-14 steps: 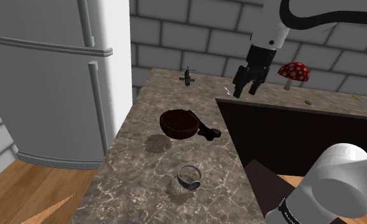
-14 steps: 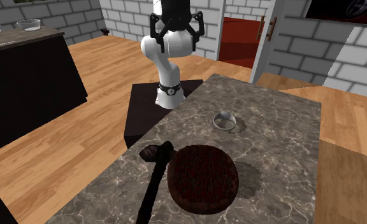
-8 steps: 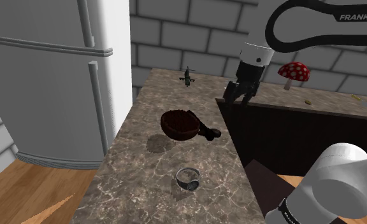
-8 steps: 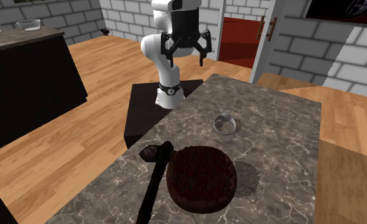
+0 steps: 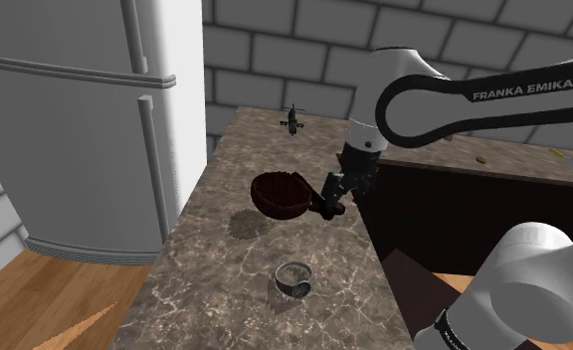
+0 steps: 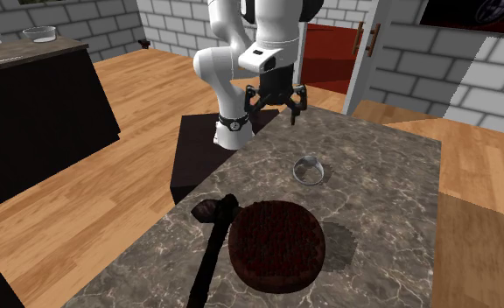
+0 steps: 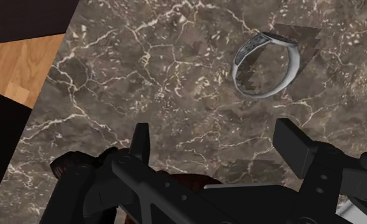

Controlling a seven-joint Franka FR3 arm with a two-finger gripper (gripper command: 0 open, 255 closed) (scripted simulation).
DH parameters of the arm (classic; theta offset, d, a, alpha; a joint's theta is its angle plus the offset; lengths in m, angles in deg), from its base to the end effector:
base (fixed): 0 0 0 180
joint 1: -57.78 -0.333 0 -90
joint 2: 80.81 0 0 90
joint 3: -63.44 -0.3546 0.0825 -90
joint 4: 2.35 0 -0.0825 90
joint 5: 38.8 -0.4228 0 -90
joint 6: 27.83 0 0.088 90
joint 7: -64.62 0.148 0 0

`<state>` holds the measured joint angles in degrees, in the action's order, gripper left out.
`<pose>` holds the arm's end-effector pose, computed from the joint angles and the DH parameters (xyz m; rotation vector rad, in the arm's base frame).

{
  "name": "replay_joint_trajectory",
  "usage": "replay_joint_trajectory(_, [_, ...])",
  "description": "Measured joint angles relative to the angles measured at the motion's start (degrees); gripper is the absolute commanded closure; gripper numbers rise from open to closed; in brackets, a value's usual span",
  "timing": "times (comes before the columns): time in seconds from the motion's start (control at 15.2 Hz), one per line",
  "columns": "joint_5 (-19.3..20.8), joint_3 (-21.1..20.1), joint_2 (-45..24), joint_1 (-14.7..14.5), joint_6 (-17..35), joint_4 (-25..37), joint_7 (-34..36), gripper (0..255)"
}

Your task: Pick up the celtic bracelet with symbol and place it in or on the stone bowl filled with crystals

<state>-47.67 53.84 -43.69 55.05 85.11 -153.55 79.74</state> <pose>0.3473 0.0884 0.4153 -3.0982 0.2260 0.0496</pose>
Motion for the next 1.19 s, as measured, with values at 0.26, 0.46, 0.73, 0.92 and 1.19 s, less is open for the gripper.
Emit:
replay_joint_trajectory(0.26, [-1.9,-2.8,-4.9,-1.1,7.2,-3.1,2.5,0])
replay_joint_trajectory(0.46, [-3.3,-5.3,-9.7,-2.1,13.2,-4.7,4.8,0])
replay_joint_trajectory(0.73, [-4.4,-8.5,-17.6,-3.0,21.4,-5.6,8.0,0])
replay_joint_trajectory(0.92, [-4.5,-9.4,-20.8,-3.1,25.4,-6.4,8.7,0])
replay_joint_trajectory(1.19, [-4.2,-10.0,-24.5,-2.9,29.7,-7.1,9.1,0])
